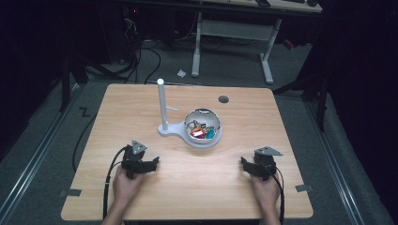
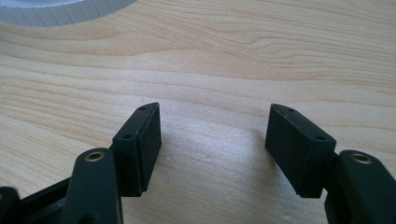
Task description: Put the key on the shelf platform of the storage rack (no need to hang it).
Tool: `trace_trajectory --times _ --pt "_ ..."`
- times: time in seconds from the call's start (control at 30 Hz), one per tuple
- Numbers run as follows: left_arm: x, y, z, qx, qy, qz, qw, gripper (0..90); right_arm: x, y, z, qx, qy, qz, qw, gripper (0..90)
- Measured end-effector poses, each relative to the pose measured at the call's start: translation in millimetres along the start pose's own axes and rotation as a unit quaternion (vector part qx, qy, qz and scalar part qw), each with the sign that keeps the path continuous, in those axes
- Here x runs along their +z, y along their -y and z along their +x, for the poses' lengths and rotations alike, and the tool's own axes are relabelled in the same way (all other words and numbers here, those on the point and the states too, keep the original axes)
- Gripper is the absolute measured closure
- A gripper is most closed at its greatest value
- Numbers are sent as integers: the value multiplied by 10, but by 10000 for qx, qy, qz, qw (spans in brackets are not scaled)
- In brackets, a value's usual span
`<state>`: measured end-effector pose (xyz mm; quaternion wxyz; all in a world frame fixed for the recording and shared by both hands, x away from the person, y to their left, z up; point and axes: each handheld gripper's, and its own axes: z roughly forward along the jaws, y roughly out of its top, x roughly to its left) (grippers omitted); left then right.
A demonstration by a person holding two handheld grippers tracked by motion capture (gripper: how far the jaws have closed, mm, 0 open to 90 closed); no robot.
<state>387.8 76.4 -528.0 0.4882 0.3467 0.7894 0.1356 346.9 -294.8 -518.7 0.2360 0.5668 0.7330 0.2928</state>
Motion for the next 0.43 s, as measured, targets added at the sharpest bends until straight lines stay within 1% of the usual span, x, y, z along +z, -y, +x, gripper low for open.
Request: trace_trajectory --times 0.43 --pt "2 0 -3 -23 -9 -6 10000 211 -3 3 5 -8 -23 10 10000 350"
